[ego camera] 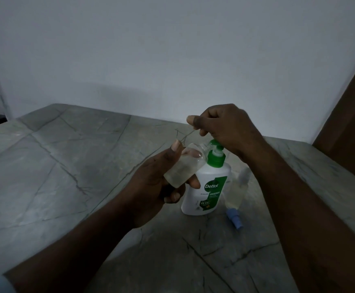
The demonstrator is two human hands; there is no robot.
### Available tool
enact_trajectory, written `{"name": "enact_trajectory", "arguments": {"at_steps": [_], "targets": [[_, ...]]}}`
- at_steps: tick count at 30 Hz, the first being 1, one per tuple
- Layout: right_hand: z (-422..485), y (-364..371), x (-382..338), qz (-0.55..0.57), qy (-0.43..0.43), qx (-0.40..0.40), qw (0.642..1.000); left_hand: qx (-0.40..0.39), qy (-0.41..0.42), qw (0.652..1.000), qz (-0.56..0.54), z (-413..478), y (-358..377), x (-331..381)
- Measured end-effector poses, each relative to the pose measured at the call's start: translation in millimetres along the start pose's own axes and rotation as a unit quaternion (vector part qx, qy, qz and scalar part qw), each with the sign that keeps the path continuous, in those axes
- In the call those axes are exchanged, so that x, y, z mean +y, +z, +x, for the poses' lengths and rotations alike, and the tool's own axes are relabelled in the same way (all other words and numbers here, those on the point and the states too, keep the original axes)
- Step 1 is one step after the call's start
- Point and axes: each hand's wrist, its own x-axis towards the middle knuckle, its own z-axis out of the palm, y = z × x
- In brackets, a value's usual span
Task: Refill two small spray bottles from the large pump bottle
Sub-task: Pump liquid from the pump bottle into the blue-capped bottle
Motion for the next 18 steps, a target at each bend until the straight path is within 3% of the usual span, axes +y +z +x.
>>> {"name": "enact_trajectory", "arguments": {"at_steps": [9, 18], "targets": [[-2, 0, -4, -0.044, -0.034, 0.057, 0.997, -0.006, -0.008, 1.0, -0.016, -1, 2, 3], [-3, 3, -13, -0.101, 0.031, -0.116, 0.988, 0.016, -0.014, 1.0, 0.0, 0, 2, 3]]}}
